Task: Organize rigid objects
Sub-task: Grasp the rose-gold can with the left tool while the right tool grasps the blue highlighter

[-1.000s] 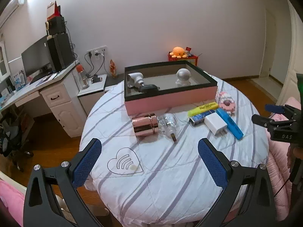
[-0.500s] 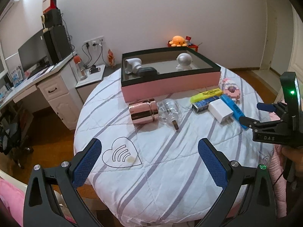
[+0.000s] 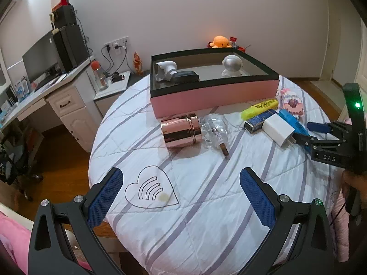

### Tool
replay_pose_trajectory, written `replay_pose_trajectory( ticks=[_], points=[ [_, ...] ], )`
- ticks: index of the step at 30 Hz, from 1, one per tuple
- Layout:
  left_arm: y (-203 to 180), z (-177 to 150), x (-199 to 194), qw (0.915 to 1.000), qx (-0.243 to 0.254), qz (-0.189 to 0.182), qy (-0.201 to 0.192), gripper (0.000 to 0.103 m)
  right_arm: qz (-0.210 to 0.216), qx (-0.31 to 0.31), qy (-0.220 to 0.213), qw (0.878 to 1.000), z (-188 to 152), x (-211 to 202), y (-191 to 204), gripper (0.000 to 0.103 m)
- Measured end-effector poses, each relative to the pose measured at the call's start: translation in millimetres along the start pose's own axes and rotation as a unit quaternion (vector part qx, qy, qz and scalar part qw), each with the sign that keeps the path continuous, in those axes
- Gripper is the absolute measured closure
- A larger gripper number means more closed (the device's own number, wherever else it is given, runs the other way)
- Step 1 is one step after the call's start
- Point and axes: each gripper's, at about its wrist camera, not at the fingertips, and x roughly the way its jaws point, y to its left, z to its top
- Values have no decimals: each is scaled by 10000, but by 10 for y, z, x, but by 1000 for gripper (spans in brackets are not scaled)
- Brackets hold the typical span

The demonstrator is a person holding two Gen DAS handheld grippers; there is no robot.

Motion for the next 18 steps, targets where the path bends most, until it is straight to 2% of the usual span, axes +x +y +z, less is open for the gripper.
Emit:
replay_pose_trajectory(
  ticks=[1, 2, 6, 18],
  points=[
    [6, 7, 12, 10000, 0, 4, 10, 0, 42, -18, -32, 10000, -1, -10, 2, 59],
    [15, 14, 29, 10000, -13, 12, 10, 0, 39, -29, -25, 10000, -4, -19, -7, 66],
    [43, 58, 153, 9999, -134, -1, 85, 0, 247, 69, -32, 9997, -22, -43, -100, 69],
    [88, 287, 676, 9979, -481, 278, 327, 0, 254, 56, -243, 9994, -69, -7, -110, 69]
  ],
)
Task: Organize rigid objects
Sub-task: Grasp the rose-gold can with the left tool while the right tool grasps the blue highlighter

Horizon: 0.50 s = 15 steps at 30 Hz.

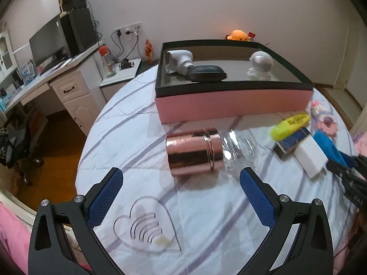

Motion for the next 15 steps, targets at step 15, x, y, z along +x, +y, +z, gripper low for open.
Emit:
replay_pose_trajectory(
  ticks=[15],
  points=[
    [54, 163, 426, 9995, -94, 141, 254, 3, -65, -94, -32, 9999, -7, -5, 15, 69]
  ],
)
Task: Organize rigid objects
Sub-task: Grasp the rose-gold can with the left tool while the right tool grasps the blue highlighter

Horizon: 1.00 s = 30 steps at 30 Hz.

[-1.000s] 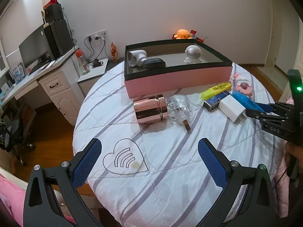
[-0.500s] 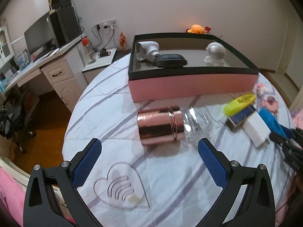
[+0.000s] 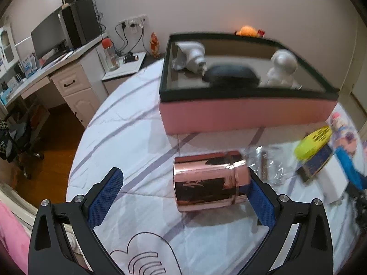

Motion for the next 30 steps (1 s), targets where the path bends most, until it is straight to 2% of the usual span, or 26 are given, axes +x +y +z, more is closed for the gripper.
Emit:
replay_pose_trajectory(
  ticks=[2, 4, 5, 6, 16, 25, 27, 30],
  points=[
    [-38, -17, 92, 9998, 125, 71, 132, 9, -13, -1, -1, 10000, -4, -3, 4, 69],
    [-39, -30, 88, 9999, 122, -90, 60, 21, -19, 6, -5, 10000, -10, -6, 7, 69],
    [-32, -28, 76, 9997, 86, -239, 50, 38, -23, 8, -4, 10000, -11, -8, 8, 69],
    [-24, -29, 67, 9992, 63, -380, 68, 48, -26, 13, 0, 10000, -11, -9, 8, 69],
    [33, -305, -200, 9986, 295, -434, 43, 48, -121, 17, 70, 9999, 14, -13, 32, 68],
    [3, -551, -416, 9973, 465, -569, 51, 48, -279, -363, 99, 9989, 102, 58, 145, 68],
    [1, -571, -437, 9972, 477, -581, 47, 48, -244, -352, 101, 9990, 101, 56, 143, 69],
    [-2, -585, -455, 9967, 499, -644, 46, 48, -132, -354, 155, 9992, 78, 22, 152, 76]
  ],
)
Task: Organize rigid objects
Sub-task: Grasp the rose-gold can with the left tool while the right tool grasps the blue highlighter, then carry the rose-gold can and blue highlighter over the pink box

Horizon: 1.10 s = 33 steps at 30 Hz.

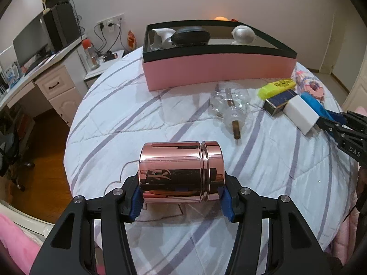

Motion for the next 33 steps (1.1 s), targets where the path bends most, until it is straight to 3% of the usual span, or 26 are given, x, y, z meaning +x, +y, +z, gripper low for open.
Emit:
replay_pose_trajectory(
  ticks=[5, 7, 10, 21, 33],
  points=[
    [-31, -46, -34, 9991, -48, -415, -38, 48, 352, 193, -98, 9991, -37, -100, -7, 76],
    [-70, -58, -53, 9991, -29, -414, -55, 48, 607, 324, -104, 9976, -49, -112, -20, 76],
    [-105, -52, -87, 9990, -13, -436, -72, 48, 550, 321, -111, 9979, -46, -125, -9, 76],
    [-179, 79, -378, 9986, 121, -294, -427, 48, 531, 319, -417, 9972, 97, -360, -16, 76],
    [-178, 427, -684, 9954, 286, 74, -912, 49, 553, 181, -706, 9958, 376, -555, -25, 76]
  ],
)
